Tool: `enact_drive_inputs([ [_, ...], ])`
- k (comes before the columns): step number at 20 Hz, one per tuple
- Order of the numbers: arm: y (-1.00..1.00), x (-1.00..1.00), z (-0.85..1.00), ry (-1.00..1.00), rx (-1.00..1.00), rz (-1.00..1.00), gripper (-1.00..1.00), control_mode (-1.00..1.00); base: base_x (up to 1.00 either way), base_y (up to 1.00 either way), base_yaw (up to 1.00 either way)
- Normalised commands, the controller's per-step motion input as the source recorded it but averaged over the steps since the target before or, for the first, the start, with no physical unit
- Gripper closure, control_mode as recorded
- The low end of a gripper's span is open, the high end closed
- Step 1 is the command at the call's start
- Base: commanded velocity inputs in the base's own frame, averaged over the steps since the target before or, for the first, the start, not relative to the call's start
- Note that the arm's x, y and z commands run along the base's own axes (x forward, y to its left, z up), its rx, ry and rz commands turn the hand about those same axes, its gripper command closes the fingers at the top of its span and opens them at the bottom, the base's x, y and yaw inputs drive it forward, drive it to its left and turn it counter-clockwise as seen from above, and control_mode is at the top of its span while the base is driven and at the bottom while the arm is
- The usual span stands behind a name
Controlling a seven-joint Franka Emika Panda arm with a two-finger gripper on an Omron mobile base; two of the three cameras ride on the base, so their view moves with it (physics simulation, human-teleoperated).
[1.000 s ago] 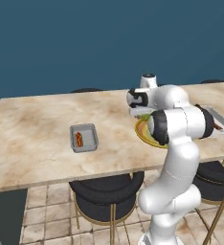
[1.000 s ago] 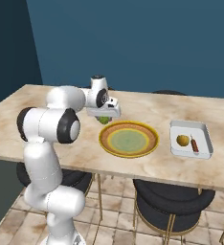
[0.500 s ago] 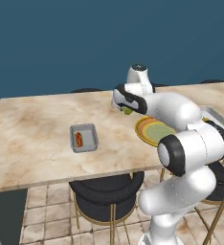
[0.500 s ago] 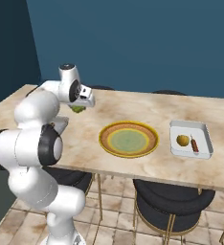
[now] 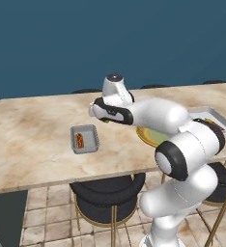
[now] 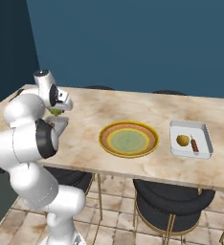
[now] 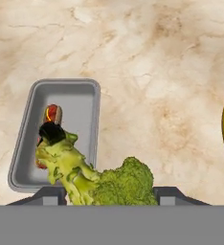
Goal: Place one cooked food and one vegetable from the large plate to each tupperware container.
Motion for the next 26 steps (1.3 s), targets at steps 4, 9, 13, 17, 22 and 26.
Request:
enact_drive_inputs([
  [4, 0.78, 0.04, -0.15, 0.16, -0.01, -0.10, 1.00, -1.00, 0.00, 0.00, 0.00],
  [9, 0.66, 0.24, -0.23, 0.23, 0.00, -0.07, 1.00, -1.00, 0.00, 0.00, 0.00],
  [13, 0.03, 0.17, -0.41, 0.20, 0.00, -0.09, 1.00, -1.00, 0.00, 0.00, 0.00],
  [17, -0.04, 0.01, -0.49, 0.07, -0.04, -0.19, 1.00, -1.00, 0.00, 0.00, 0.00],
  [22, 0.17, 0.16, -0.37, -0.04, -0.03, -0.09, 1.00, -1.00, 0.00, 0.00, 0.00],
  [26, 0.21, 0.31, -0.34, -0.06, -0.02, -0.05, 1.00, -1.00, 0.00, 0.00, 0.00],
])
